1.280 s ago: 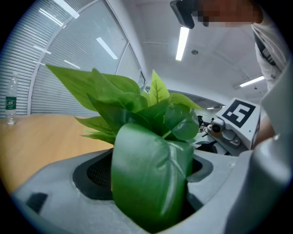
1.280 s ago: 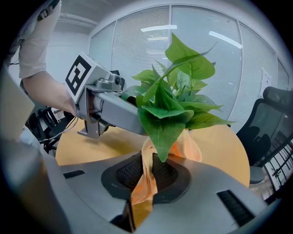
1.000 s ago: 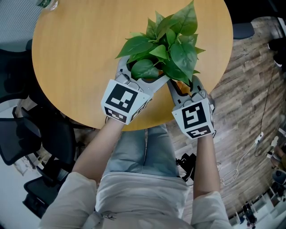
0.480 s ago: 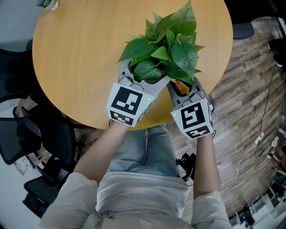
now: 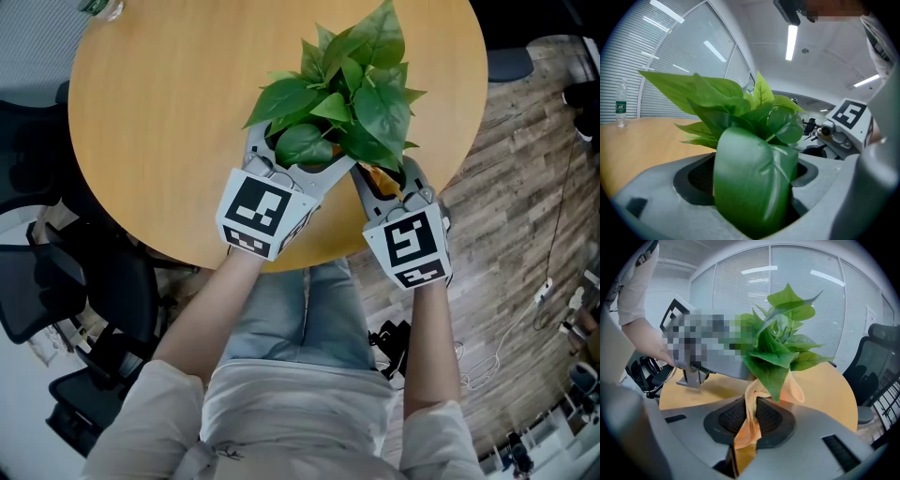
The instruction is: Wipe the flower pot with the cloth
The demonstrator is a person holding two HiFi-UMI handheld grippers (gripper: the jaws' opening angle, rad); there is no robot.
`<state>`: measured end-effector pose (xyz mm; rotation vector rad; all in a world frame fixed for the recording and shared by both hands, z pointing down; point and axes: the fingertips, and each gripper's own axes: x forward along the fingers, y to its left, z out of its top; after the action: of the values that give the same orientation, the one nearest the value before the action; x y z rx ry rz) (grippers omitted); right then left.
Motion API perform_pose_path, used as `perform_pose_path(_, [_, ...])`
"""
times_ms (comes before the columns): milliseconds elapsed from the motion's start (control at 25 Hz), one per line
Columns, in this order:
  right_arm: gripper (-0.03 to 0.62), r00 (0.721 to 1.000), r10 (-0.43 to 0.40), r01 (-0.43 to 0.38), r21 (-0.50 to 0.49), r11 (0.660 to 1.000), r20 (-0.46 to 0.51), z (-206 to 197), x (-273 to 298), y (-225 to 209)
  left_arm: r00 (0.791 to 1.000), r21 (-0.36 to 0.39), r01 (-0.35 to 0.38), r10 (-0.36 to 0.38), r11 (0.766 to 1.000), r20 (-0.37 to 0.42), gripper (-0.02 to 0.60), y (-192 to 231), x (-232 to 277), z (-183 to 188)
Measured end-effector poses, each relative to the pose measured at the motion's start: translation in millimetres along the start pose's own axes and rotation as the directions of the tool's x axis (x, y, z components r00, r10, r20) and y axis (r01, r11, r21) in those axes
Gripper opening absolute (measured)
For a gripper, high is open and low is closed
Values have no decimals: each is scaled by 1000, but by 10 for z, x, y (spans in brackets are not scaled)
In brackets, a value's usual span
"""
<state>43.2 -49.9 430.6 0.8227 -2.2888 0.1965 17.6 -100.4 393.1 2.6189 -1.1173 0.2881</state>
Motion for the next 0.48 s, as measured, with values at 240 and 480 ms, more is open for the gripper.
perform_pose_path(240, [44, 999, -27, 26, 37, 999, 19, -17, -96, -81, 1000, 5, 10, -10, 1000, 1, 433, -50, -55, -11])
perform_pose_path(480, [44, 999, -38, 36, 79, 996, 17, -14, -132, -119, 1000, -4, 10, -10, 1000, 7, 434, 5, -111, 27])
